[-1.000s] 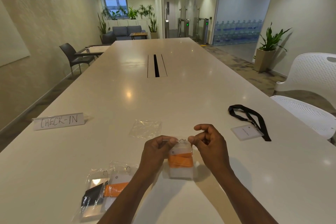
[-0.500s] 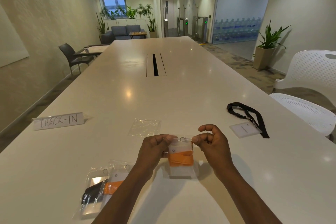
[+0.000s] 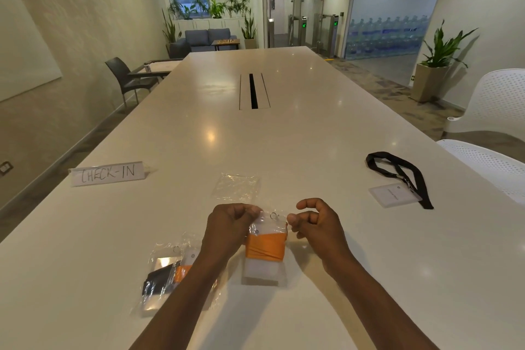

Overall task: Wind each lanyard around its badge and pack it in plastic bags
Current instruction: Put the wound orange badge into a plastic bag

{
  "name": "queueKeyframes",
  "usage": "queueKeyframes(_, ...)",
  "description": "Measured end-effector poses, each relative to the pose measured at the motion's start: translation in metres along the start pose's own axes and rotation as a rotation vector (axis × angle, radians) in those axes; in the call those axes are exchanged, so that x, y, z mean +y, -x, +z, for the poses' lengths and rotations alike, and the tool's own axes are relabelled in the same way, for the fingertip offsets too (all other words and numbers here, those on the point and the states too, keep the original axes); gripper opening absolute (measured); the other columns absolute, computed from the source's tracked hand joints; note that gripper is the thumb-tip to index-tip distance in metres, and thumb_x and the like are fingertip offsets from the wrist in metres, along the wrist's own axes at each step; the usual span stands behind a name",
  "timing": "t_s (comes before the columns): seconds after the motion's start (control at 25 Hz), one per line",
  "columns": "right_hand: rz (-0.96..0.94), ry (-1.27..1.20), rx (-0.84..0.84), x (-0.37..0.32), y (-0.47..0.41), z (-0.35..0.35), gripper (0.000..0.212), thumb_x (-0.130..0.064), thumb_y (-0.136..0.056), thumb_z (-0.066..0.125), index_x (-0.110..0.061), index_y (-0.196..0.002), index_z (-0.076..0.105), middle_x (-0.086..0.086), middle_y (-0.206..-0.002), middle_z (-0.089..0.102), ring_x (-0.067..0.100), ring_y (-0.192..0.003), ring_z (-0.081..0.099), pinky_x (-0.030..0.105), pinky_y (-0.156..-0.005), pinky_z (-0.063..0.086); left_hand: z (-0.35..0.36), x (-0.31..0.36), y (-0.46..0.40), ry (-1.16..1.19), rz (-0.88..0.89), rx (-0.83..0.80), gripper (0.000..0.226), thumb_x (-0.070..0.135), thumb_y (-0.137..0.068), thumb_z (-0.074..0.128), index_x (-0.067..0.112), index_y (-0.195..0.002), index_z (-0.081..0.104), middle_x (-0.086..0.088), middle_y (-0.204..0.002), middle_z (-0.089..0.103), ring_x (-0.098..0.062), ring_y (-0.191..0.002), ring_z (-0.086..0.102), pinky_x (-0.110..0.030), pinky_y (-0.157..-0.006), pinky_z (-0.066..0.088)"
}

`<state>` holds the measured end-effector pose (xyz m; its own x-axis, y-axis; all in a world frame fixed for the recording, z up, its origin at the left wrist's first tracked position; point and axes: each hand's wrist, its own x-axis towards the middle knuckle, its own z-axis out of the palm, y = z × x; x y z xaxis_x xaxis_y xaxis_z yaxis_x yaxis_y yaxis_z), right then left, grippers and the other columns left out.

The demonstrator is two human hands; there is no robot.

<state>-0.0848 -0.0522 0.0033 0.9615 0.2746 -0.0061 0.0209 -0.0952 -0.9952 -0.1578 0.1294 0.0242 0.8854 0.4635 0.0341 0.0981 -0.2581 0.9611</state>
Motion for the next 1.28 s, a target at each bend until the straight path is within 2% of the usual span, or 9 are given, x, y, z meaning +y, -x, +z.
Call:
queueKeyframes(0.16, 0.044, -0.012, -0.086, 0.011, 0.0, 0.022, 0.021, -0.012, -0.085, 0.073, -0.015, -0.1, 0.059, 0.007, -0.069, 0.073, 0.014, -0.059, 0.069, 0.024, -0.057, 0.052, -0.018, -0.013, 0.003, -0.171, -0.02, 0.08, 0.015, 0.03, -0.091, 0.068, 0.02, -0.092, 0.079, 0.003, -0.085, 0.076, -0.016, -0.08, 0.071, -0.043, -0.073, 0.061)
queueKeyframes(0.28, 0.063, 0.011, -0.128, 0.018, 0.0, 0.037, 0.018, -0.01, -0.085, 0.07, -0.017, -0.098, 0.06, 0.007, -0.071, 0.073, 0.02, -0.064, 0.071, 0.034, -0.06, 0.056, -0.026, -0.02, 0.007, -0.292, 0.02, 0.144, 0.01, 0.033, -0.09, 0.068, 0.026, -0.089, 0.076, 0.01, -0.086, 0.073, -0.007, -0.082, 0.067, -0.036, -0.081, 0.057)
queueKeyframes(0.36, 0.072, 0.028, -0.151, 0.021, 0.001, 0.045, 0.018, -0.008, -0.084, 0.068, -0.019, -0.096, 0.061, 0.007, -0.074, 0.073, 0.024, -0.066, 0.072, 0.037, -0.06, 0.057, -0.03, -0.024, 0.009, -0.349, 0.027, 0.194, 0.008, 0.034, -0.09, 0.069, 0.029, -0.088, 0.074, 0.013, -0.085, 0.07, -0.002, -0.082, 0.063, -0.03, -0.083, 0.053)
queueKeyframes(0.48, 0.058, 0.065, -0.181, 0.022, 0.003, 0.055, 0.017, -0.012, -0.082, 0.067, -0.023, -0.094, 0.062, 0.003, -0.075, 0.073, 0.019, -0.062, 0.069, 0.032, -0.055, 0.053, -0.036, -0.028, 0.013, -0.412, 0.046, 0.23, 0.008, 0.032, -0.089, 0.069, 0.035, -0.082, 0.069, 0.023, -0.078, 0.062, 0.004, -0.077, 0.059, -0.026, -0.078, 0.047)
queueKeyframes(0.72, 0.062, 0.141, -0.168, 0.02, 0.006, 0.061, 0.013, -0.02, -0.086, 0.069, -0.021, -0.097, 0.062, 0.003, -0.093, 0.068, 0.019, -0.066, 0.064, 0.025, -0.053, 0.05, -0.037, -0.036, 0.019, -0.53, 0.012, 0.293, 0.008, 0.031, -0.09, 0.068, 0.034, -0.097, 0.07, 0.015, -0.094, 0.069, -0.007, -0.082, 0.062, -0.025, -0.076, 0.047)
queueKeyframes(0.88, 0.067, 0.145, -0.182, 0.018, 0.004, 0.057, 0.013, -0.019, -0.087, 0.068, -0.019, -0.099, 0.062, 0.005, -0.097, 0.068, 0.018, -0.066, 0.064, 0.024, -0.052, 0.049, -0.03, -0.034, 0.021, -0.605, 0.059, 0.356, 0.021, 0.027, -0.091, 0.067, 0.027, -0.112, 0.07, 0.007, -0.113, 0.071, -0.018, -0.11, 0.059, -0.028, -0.086, 0.042)
queueKeyframes(0.96, 0.068, 0.126, -0.189, 0.019, 0.002, 0.053, 0.012, -0.02, -0.088, 0.067, -0.02, -0.099, 0.063, 0.005, -0.096, 0.069, 0.017, -0.065, 0.064, 0.024, -0.052, 0.049, -0.027, -0.03, 0.022, -0.632, 0.078, 0.39, 0.021, 0.026, -0.091, 0.069, 0.027, -0.112, 0.07, 0.003, -0.116, 0.071, -0.022, -0.114, 0.056, -0.032, -0.088, 0.044)
queueKeyframes(1.08, 0.039, 0.121, -0.178, 0.022, -0.002, 0.046, 0.009, -0.023, -0.089, 0.066, -0.023, -0.098, 0.063, 0.002, -0.094, 0.069, 0.015, -0.064, 0.065, 0.023, -0.051, 0.049, -0.019, -0.022, 0.021, -0.636, 0.151, 0.396, 0.018, 0.029, -0.091, 0.068, 0.027, -0.108, 0.072, 0.003, -0.114, 0.071, -0.02, -0.107, 0.059, -0.039, -0.092, 0.048)
queueKeyframes(1.28, -0.03, 0.11, -0.121, 0.023, -0.016, 0.015, 0.009, -0.022, -0.089, 0.065, -0.03, -0.092, 0.065, -0.005, -0.089, 0.068, 0.012, -0.063, 0.066, 0.023, -0.051, 0.048, 0.017, -0.012, 0.016, -0.475, 0.263, 0.247, 0.014, 0.03, -0.093, 0.064, 0.028, -0.104, 0.072, 0.013, -0.099, 0.073, -0.004, -0.076, 0.063, -0.029, -0.078, 0.055)
